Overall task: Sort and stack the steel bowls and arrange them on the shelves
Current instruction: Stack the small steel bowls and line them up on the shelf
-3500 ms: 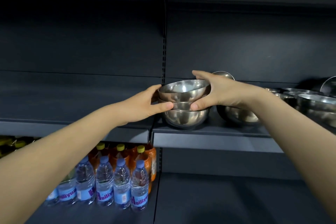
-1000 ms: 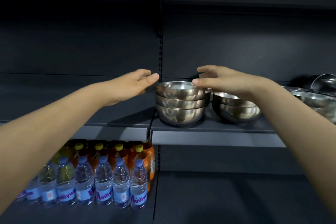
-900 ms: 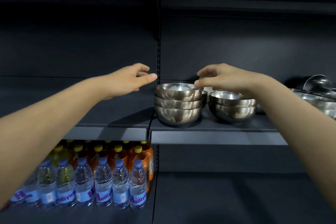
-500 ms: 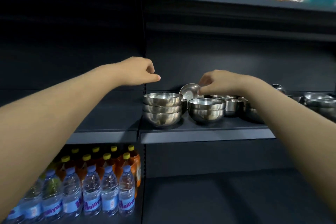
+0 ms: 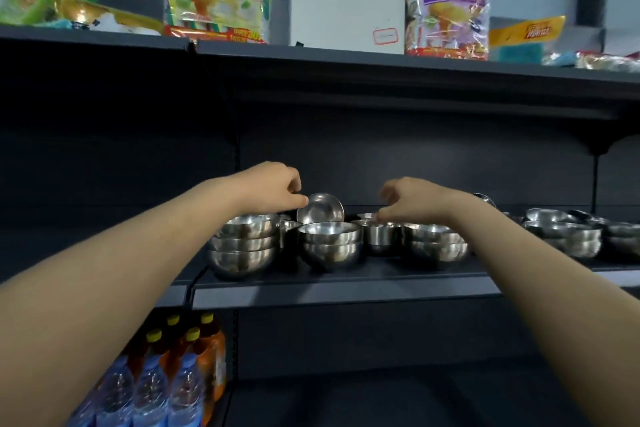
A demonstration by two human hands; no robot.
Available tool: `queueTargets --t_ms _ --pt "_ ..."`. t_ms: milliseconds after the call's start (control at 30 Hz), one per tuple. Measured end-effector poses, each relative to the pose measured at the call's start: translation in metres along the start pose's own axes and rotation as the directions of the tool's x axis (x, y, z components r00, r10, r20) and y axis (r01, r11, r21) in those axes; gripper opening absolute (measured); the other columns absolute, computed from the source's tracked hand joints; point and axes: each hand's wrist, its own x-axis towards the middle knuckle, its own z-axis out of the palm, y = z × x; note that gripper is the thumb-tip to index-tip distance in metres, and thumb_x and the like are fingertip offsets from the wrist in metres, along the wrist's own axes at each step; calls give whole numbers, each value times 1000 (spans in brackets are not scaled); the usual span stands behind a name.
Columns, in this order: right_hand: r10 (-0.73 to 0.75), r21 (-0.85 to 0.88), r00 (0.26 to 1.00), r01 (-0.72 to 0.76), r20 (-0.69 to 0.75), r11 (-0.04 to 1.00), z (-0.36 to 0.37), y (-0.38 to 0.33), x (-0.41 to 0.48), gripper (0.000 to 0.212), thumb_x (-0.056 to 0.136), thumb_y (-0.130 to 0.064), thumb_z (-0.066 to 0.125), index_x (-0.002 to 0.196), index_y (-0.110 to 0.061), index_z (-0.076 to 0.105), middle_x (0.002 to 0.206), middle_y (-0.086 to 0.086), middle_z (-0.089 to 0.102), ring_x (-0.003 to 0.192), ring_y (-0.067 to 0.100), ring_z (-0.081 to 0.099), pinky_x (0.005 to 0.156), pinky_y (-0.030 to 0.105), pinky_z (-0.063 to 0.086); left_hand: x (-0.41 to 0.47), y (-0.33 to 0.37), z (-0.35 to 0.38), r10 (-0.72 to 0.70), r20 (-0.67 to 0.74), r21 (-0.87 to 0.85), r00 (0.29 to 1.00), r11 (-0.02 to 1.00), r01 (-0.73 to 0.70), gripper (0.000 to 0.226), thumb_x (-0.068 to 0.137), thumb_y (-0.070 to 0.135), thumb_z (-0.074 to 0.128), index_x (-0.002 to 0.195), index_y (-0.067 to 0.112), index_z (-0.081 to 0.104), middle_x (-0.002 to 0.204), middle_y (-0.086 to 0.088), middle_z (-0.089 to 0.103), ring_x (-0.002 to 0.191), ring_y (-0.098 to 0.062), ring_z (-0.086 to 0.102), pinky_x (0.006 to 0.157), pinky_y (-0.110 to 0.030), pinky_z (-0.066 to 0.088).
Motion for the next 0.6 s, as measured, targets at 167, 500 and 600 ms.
queueTargets --t_ms 167,500,600 --pt "-40 9 999 40 0 999 -17 53 0 57 84 -39 64 133 -15 49 133 3 53 119 21 51 98 32 43 28 48 18 -31 30 -6 999 1000 31 37 91 42 52 117 16 57 112 3 56 105 -15 54 96 -35 46" --pt "-75 25 997 75 -9 997 -33 132 10 55 85 -40 63 133 -15 49 133 3 53 120 20 50 95 29 42 86 113 55 -19 71 -19 997 1000 21 36 91 44 53 115 18 57 111 5 54 106 -14 53 96 -34 46" --pt "-57 53 998 56 4 997 -39 153 24 53 86 -39 63 132 -16 50 131 1 53 117 18 51 94 28 43 111 122 63 1 79 -23 997 1000 1 38 91 43 52 118 17 56 114 3 55 107 -15 53 96 -33 45"
